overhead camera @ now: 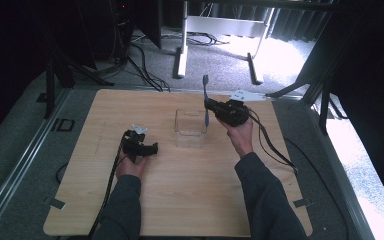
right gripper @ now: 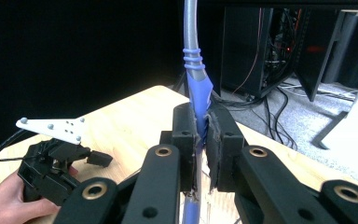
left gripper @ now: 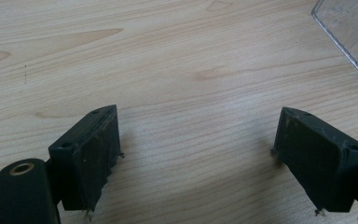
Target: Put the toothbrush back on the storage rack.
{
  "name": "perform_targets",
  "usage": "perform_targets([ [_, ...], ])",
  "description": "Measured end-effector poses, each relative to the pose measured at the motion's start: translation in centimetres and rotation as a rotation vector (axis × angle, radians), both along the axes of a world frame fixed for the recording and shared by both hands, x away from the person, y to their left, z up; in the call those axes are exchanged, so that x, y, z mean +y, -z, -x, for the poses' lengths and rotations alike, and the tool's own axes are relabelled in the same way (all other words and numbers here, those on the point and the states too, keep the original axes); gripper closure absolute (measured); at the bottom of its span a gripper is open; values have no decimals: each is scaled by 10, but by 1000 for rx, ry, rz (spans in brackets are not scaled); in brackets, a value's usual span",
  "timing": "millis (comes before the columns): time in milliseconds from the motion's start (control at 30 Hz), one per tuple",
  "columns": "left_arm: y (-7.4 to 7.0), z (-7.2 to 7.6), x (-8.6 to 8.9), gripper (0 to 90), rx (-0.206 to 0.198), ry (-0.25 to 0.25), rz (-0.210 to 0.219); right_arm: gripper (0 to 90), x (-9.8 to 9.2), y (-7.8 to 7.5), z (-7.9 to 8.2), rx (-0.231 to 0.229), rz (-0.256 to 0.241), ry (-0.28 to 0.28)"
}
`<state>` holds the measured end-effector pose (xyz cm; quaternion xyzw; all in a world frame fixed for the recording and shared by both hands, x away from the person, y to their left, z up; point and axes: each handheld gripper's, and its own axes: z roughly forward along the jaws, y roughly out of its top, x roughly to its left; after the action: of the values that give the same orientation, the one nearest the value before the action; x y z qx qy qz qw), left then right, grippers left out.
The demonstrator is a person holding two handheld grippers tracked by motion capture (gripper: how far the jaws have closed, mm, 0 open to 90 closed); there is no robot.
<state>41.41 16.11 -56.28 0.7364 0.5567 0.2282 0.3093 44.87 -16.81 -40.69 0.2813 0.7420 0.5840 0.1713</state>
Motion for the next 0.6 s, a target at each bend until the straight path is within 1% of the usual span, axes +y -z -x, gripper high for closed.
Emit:
perform_targets([
  [167,0,0,0,148,0,0,0,825,2,2,-1,2,0,1],
  [600,0,0,0,148,0,0,0,825,6,7,-3,0,20,5],
])
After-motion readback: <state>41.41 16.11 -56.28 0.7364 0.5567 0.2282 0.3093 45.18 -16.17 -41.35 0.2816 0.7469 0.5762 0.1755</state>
